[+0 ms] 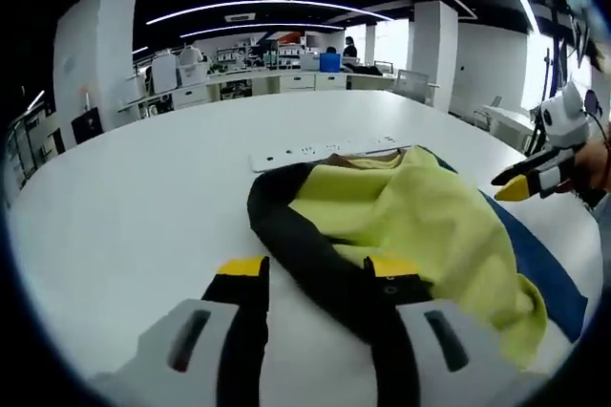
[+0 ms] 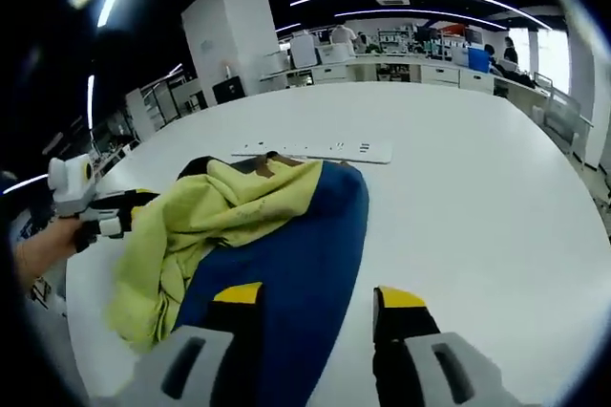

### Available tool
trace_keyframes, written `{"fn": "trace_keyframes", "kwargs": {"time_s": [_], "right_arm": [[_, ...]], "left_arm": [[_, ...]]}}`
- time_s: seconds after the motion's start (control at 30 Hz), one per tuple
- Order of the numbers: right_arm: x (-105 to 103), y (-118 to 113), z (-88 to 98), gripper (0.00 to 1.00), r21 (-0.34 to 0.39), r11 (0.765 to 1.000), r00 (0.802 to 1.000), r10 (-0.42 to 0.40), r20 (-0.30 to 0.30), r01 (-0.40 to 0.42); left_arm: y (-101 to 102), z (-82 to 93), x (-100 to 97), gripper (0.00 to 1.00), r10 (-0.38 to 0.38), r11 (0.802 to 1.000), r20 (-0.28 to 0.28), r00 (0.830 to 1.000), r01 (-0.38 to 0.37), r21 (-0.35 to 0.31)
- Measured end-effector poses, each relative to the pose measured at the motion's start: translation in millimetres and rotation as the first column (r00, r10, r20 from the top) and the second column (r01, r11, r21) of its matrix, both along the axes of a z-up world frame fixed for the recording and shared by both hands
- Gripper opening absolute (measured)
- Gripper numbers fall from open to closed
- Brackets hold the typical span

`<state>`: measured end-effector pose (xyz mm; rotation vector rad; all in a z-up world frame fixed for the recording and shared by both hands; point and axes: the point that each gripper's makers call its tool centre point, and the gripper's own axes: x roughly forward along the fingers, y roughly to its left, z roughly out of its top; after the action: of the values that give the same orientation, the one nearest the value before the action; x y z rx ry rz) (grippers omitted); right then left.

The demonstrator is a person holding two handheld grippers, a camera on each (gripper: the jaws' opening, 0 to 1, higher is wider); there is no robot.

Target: Fold the garment on the visible template until the final outline fits inside the template.

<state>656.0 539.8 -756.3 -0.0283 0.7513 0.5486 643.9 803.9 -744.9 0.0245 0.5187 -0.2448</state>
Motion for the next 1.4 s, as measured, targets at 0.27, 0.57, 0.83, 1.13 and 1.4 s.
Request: {"fn": "trace_keyframes", "kwargs": {"time_s": [0.27,0.57,0.83,1.13,1.4], "right_arm": [[-3.1,-2.9,-15.6,0.29,-0.083,0.996,0.999,-0.041,0.013,0.042],[-3.5,0.8,-16.9,0.12,-0.156,0.985,0.995,-0.070,0.068,0.079],[-2.4,-0.7,-15.2,0.00,-0.153,0.986,0.996,-0.059,0.060,0.068],[3.1,-14.7,-9.0,0.00,-0.169,0.984,0.996,-0.045,0.076,0.058],[18.4,-38.5,-6.0,0.00,-0.203,0.977,0.996,-0.056,0.076,0.070]], "left_arm": [[-3.8,-18.9,-5.7,0.25,0.007,1.000,-0.056,0.998,-0.008,-0.024],[-11.6,-19.5,-7.8,0.05,-0.007,0.998,-0.076,0.997,0.003,-0.059],[-10.6,-14.7,-10.4,0.01,-0.025,0.999,-0.072,0.997,0.023,-0.026],[9.4,5.0,-13.8,0.00,-0.022,0.999,-0.061,0.998,0.020,-0.035],[31.2,16.2,-20.7,0.00,-0.028,1.000,-0.067,0.997,0.027,-0.011]]}}
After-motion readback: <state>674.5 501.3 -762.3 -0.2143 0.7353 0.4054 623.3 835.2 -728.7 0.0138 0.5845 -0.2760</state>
